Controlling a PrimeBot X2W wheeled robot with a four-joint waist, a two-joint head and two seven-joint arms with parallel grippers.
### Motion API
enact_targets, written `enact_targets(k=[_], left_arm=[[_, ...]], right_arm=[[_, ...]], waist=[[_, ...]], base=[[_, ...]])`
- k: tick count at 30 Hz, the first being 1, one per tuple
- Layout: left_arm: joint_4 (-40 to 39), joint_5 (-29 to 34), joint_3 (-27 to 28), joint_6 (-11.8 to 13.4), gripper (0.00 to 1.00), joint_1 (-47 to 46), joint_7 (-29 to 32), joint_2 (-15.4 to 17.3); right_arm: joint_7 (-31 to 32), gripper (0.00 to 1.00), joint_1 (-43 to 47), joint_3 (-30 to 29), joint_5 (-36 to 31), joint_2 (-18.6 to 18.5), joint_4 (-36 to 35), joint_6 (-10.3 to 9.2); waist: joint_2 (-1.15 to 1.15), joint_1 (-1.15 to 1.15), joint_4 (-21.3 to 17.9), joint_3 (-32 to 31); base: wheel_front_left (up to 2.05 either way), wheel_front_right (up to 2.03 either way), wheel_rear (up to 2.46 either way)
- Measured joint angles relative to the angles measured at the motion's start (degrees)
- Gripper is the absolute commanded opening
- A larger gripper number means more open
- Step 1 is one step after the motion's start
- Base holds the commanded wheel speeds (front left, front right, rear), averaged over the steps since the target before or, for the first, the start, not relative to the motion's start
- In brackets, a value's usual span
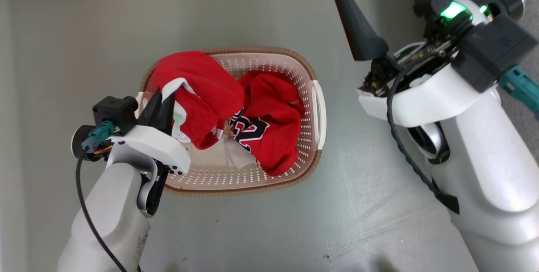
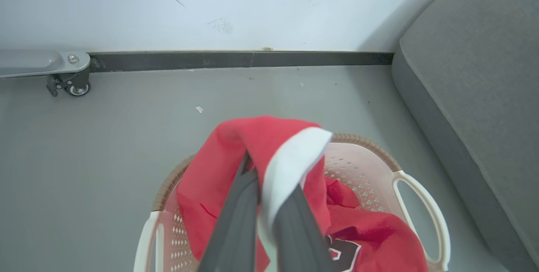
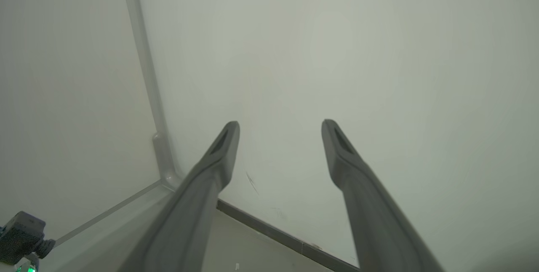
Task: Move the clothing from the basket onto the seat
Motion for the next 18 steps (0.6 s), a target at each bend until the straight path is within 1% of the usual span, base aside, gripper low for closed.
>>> enact_targets(k=[5, 6, 9, 11, 18], left_arm=[[-0.76, -1.12, 0.90, -0.04, 0.00, 0.87, -0.77, -0.09], [-0.84, -1.20, 1.04, -0.47, 0.00, 0.97, -0.85, -0.09], [-1.64, -1.67, 1.41, -0.52, 0.00, 1.42, -1.02, -0.18], [-2.31, -1.85, 1.67, -0.97, 0.00, 1.94, -1.46, -0.23], [-4.55, -3.81, 3.56, -1.01, 0.00, 2.44, -2.20, -0.68]], right_arm=[[0.00, 1.00, 1.94, -0.43, -0.35, 0.02, 1.29, 0.00], [0.00, 1.00, 2.52, -0.78, -0.35, 0.03, 1.49, 0.00], [0.00, 1.00, 4.08, -2.04, -0.35, 0.02, 2.08, 0.00], [0.00, 1.00, 4.97, -2.56, -0.38, 0.03, 2.59, 0.00], [0.00, 1.00, 8.55, -3.96, -0.80, 0.07, 3.86, 0.00]], waist=[[0.00, 0.00, 0.54, -1.76], [0.00, 0.00, 0.66, -2.22], [0.00, 0.00, 1.04, -3.60], [0.00, 0.00, 1.29, -4.55], [0.00, 0.00, 2.05, -7.92]], base=[[0.00, 0.00, 0.00], [0.00, 0.00, 0.00], [0.00, 0.00, 0.00], [0.00, 0.00, 0.00], [0.00, 0.00, 0.00]])
